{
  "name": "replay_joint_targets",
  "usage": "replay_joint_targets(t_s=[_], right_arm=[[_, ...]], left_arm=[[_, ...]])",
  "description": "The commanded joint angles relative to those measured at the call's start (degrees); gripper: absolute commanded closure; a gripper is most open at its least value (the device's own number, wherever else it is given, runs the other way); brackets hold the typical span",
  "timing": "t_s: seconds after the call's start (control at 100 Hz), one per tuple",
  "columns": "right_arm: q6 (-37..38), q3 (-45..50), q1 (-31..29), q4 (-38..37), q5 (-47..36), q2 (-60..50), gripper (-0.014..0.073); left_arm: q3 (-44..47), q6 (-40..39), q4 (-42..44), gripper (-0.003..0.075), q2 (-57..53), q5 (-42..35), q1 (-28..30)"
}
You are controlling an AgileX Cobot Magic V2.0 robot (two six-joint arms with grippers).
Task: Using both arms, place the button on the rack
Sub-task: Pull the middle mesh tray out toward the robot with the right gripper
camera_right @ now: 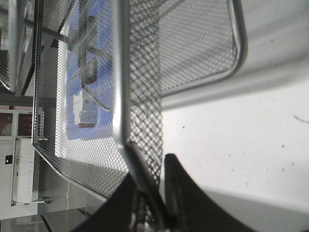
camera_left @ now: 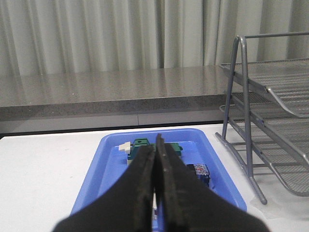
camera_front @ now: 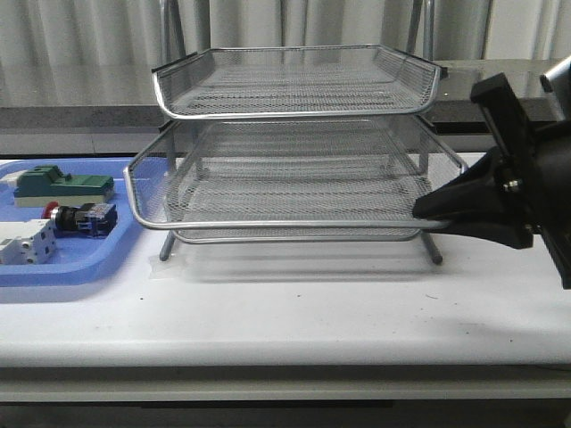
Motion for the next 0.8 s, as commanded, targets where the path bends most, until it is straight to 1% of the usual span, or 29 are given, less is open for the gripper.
replay_joint_targets(t_s=[0.0, 0.15, 0.23, 0.24, 0.25, 0.3, 0.31, 0.32, 0.36, 0.37, 0.38, 0.41, 0.52, 0.58, 0.68, 0.79], right_arm=[[0.73, 2.50, 0.05, -1.91, -0.21, -3.06, 0.0590], [0.73, 4.56, 0.05, -1.91, -0.66, -4.90, 0.0586], [0.73, 4.62, 0.05, -1.91, -0.66, -5.06, 0.0542], [0.73, 4.62, 0.05, -1.91, -0.66, -5.13, 0.0520], [0.73, 4.62, 0.05, -1.91, -0.66, -5.13, 0.0520], [0.73, 4.62, 0.05, -1.67, -0.66, -5.30, 0.0456], [0.73, 4.62, 0.05, -1.60, -0.66, -5.30, 0.0424], [0.73, 4.62, 0.05, -1.60, -0.66, -5.30, 0.0424], [0.73, 4.62, 0.05, -1.42, -0.66, -5.30, 0.0344], [0.73, 4.62, 0.05, -1.42, -0.66, -5.30, 0.0344], [0.73, 4.62, 0.05, -1.42, -0.66, -5.30, 0.0309], [0.73, 4.62, 0.05, -1.42, -0.59, -5.30, 0.0263], [0.38, 4.62, 0.05, -1.42, 0.04, -5.30, 0.0126], [0.03, 4.62, 0.05, -1.42, 0.48, -5.79, 0.0102], [0.03, 4.62, 0.00, -2.38, 0.55, -7.86, 0.0102], [1.33, 4.62, -0.05, -4.22, -0.42, -12.68, 0.0102]], left_arm=[[2.71, -0.62, -0.51, 0.0740, -1.81, -4.57, 0.15], [2.71, -0.62, -0.51, 0.0740, -1.81, -4.57, 0.15], [2.71, -0.62, -0.51, 0.0740, -1.81, -4.57, 0.15], [2.71, -0.62, -0.51, 0.0740, -1.81, -4.57, 0.15], [2.71, -0.62, -0.51, 0.0740, -1.81, -4.57, 0.15], [2.71, -0.62, -0.51, 0.0740, -1.81, -4.57, 0.15], [2.71, -0.62, -0.51, 0.0740, -1.81, -4.57, 0.15], [2.71, -0.62, -0.51, 0.0740, -1.81, -4.57, 0.15], [2.71, -0.62, -0.51, 0.0740, -1.81, -4.57, 0.15], [2.71, -0.62, -0.51, 0.0740, -1.81, -4.57, 0.15], [2.71, -0.62, -0.51, 0.0740, -1.81, -4.57, 0.15], [2.71, -0.62, -0.51, 0.0740, -1.81, -4.57, 0.15], [2.71, -0.62, -0.51, 0.0740, -1.81, -4.57, 0.15], [2.71, -0.62, -0.51, 0.0740, -1.81, -4.57, 0.15], [2.71, -0.62, -0.51, 0.0740, -1.81, -4.57, 0.15], [2.71, -0.62, -0.51, 0.0740, -1.81, -4.57, 0.15]])
